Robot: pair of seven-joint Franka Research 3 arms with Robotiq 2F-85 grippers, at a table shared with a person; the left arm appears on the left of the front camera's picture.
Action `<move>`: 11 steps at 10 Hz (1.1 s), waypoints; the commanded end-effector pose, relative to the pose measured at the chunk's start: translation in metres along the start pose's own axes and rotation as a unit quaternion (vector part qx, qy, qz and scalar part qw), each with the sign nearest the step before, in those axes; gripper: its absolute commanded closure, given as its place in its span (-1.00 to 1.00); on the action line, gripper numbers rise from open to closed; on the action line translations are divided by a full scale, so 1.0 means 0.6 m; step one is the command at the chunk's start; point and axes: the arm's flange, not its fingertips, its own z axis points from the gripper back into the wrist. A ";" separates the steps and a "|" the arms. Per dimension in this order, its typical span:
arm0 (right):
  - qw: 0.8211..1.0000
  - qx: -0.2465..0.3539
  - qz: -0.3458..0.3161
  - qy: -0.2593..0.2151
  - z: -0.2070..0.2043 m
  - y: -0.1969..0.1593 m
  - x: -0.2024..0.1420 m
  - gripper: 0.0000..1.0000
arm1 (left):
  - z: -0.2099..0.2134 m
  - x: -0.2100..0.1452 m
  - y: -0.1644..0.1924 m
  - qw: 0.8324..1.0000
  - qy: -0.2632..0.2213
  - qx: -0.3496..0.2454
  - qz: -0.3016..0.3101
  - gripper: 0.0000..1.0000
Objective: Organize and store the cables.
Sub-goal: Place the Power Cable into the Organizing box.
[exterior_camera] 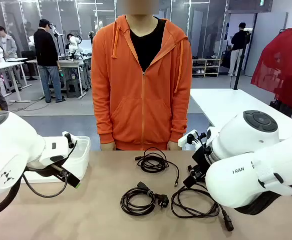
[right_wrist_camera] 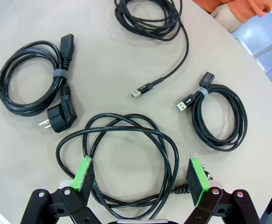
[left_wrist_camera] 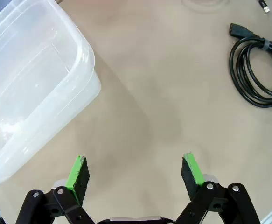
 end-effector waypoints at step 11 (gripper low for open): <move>1.000 0.000 0.000 0.000 0.000 0.000 0.000 -1.00 | 0.000 0.000 0.000 1.000 0.000 0.000 0.000 -1.00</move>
